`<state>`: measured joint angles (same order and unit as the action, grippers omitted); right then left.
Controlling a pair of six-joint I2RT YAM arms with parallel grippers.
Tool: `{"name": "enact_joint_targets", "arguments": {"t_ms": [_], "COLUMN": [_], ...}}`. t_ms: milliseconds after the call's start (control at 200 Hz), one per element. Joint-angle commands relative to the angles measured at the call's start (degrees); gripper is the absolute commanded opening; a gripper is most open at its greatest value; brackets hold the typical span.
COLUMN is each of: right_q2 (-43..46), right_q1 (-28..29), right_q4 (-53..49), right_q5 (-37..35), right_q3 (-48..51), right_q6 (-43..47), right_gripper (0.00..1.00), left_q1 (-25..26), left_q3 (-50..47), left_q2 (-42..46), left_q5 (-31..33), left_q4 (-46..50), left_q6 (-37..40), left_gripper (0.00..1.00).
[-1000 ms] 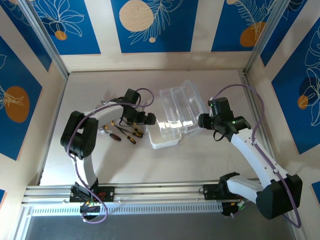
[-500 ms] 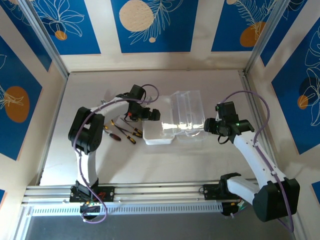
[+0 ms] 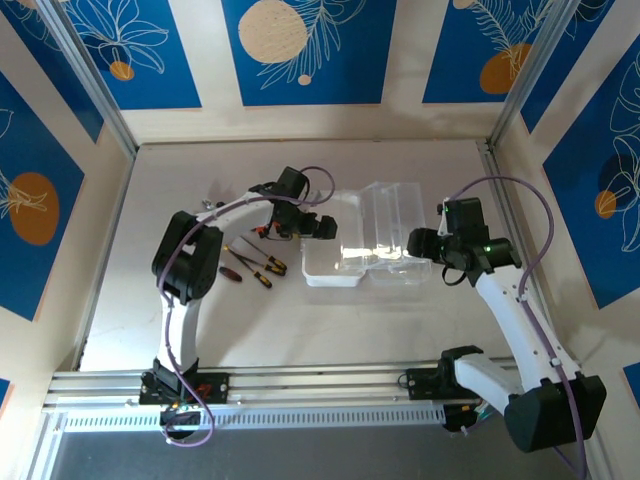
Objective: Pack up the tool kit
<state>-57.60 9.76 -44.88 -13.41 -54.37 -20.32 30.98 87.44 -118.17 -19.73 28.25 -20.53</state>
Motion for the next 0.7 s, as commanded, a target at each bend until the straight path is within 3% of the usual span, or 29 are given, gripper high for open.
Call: {"name": "enact_joint_targets", "arguments": {"t_ms": [0,165,420,695], "right_q2": [-0.71,-4.53,-12.38,-17.82], "right_q1": [2.14,9.52,18.81,20.06], "right_q4": [-0.84,-1.22,0.68,2.44], "right_q5": [4.63,4.97,5.46,8.34], "right_q3": [-5.39,-10.91,-13.89,-14.73], "right_q6": [2.48,4.97,5.30,7.11], "right_gripper": [1.00,0.99,0.99,0.99], "left_q1": [-2.51,-8.84,-16.02,-22.42], "left_q3": [-3.01,-8.04,-14.01,-25.78], "left_q2": [7.96,18.56,24.62,28.58], "left_q5": [-0.64,3.15,18.91,19.73], "left_q4": [1.30,4.61,15.03,10.11], "left_q6": [-1.75,-2.01,-3.04,-8.00], "left_gripper": [1.00,1.00,1.00,1.00]}}
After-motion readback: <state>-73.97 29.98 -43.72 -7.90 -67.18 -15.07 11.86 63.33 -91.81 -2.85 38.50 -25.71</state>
